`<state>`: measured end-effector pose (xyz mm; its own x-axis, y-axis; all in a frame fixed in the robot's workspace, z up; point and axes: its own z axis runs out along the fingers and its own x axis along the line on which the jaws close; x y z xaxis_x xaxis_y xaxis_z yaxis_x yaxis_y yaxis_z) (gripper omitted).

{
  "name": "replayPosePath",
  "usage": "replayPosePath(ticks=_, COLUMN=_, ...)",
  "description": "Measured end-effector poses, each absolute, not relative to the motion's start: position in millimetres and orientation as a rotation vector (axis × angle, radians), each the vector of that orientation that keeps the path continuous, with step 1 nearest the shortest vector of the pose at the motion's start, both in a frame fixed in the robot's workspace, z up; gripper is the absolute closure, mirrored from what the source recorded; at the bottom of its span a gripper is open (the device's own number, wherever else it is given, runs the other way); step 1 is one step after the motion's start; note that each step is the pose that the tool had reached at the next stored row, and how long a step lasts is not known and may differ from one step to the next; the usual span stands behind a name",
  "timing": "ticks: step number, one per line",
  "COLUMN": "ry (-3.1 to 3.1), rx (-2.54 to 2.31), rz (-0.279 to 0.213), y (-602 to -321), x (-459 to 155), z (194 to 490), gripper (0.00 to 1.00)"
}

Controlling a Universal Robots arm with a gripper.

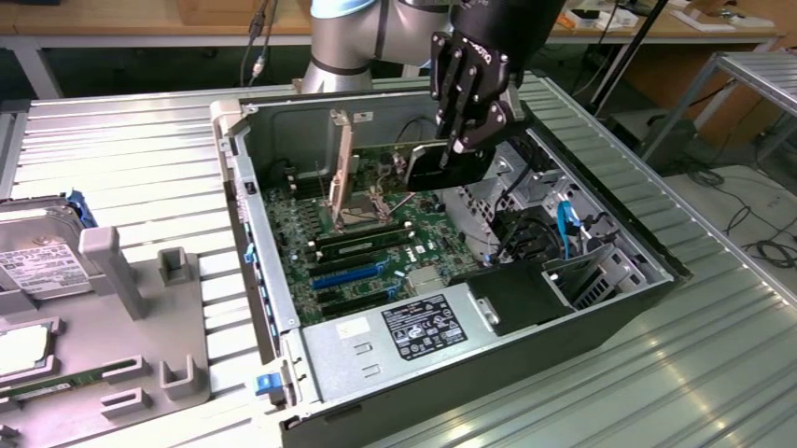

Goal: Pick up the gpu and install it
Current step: 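Insert the gpu into the slot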

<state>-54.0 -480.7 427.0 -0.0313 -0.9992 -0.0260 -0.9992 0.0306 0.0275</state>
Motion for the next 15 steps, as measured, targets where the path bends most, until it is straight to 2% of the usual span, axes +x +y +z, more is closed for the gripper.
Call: replayPosePath(ticks=15, ry=-2.259, rx=2.191, rz=-0.050, y=-480.7, x=-57.3, z=420.1, gripper=0.73)
